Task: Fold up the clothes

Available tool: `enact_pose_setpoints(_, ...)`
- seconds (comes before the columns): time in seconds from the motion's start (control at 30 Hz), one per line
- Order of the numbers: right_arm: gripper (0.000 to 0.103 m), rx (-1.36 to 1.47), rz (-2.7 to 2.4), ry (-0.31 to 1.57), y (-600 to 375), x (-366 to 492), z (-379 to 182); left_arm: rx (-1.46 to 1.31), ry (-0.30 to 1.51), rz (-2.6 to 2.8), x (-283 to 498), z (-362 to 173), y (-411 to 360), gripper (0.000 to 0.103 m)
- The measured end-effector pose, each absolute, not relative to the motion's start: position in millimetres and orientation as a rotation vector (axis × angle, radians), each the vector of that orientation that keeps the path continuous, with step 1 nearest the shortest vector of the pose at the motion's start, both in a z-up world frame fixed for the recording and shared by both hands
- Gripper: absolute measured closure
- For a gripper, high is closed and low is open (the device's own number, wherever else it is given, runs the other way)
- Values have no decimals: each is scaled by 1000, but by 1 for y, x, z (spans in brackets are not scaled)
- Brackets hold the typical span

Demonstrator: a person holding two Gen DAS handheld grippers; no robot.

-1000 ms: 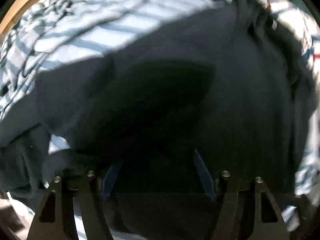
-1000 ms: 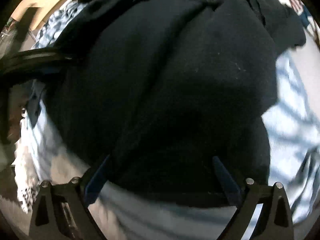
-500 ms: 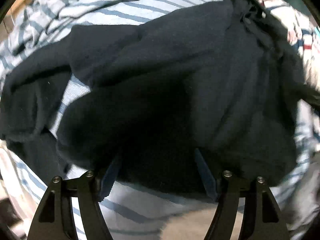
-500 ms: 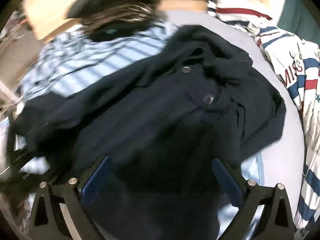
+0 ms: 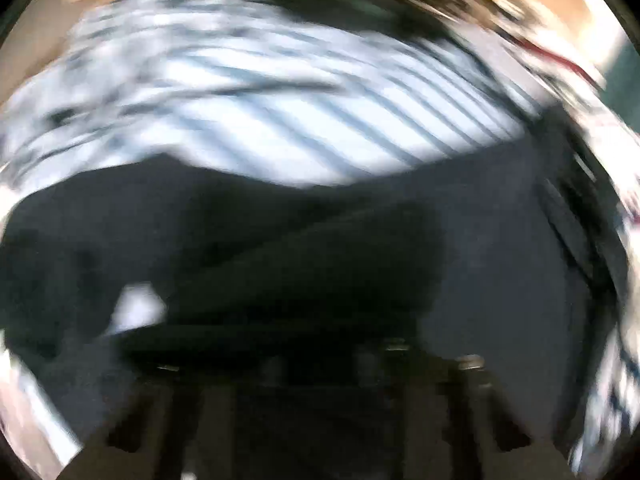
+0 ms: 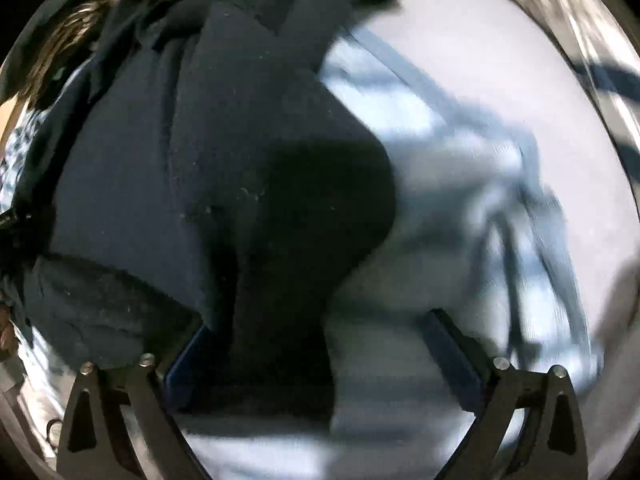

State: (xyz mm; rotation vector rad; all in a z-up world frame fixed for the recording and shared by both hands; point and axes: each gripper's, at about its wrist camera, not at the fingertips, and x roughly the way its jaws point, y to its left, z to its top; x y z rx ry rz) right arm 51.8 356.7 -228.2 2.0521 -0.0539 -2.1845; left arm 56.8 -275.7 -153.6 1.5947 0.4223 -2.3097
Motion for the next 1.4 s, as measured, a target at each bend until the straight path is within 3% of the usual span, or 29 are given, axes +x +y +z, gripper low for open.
enact_pose_setpoints(0.07,2,2163,-2076,-112,349,56,-226,1609,530,-2283,58,-161,-294,100)
enact_pose_setpoints(0.13,17,2058,-2102,-198,340,53,-200,1604,619,-2265,59,-161,-307,100)
enact_pose_setpoints(0.2,15,1895,-2202,-210,327,51,-165,1537,690,-2252,68,-146,-318,100)
enact_pose_setpoints(0.3,5,1636,-2266,-31,292,55,-126,1524,982,-2345,88,-129,-315,98)
enact_pose_setpoints(0.37,5,1523,-2234,70,268,58,-113,1536,1154,-2352,98,-128,-304,96)
enact_pose_setpoints(0.4,5,1466,-2215,118,257,60,-106,1517,1216,-2336,113,-126,-313,90)
enact_pose_setpoints(0.47,5,1459,-2085,145,232,66,-117,1467,1279,-2275,128,-129,-325,52)
enact_pose_setpoints(0.5,5,1450,-2021,159,221,68,-123,1438,1310,-2242,139,-130,-332,20)
enact_pose_setpoints(0.53,5,1440,-1974,199,208,70,-134,1412,1328,-2218,150,-128,-332,18)
enact_pose_setpoints(0.8,2,1282,-1775,896,117,131,-204,1656,1375,-2086,137,-176,-298,22)
enact_pose_setpoints(0.87,5,1247,-1822,1035,112,137,-222,1639,1285,-2082,132,-176,-291,37)
enact_pose_setpoints(0.9,10,1253,-1842,990,115,135,-223,1632,1243,-2081,130,-176,-289,64)
enact_pose_setpoints(0.93,17,1260,-1860,940,119,133,-223,1631,1224,-2085,128,-174,-290,78)
enact_pose_setpoints(0.97,36,1314,-1892,840,127,123,-216,1618,1255,-2091,129,-172,-295,84)
enact_pose_setpoints(1.0,54,1368,-1922,736,136,114,-209,1573,1313,-2092,135,-169,-304,87)
enact_pose_setpoints(1.17,58,1470,-1940,171,174,72,-161,1390,1293,-2218,152,-124,-332,96)
enact_pose_setpoints(1.27,58,1391,-2029,302,163,61,-147,1333,1204,-2329,144,-97,-331,96)
enact_pose_setpoints(1.4,62,1425,-2181,426,151,11,-158,1374,1218,-2344,130,-86,-325,96)
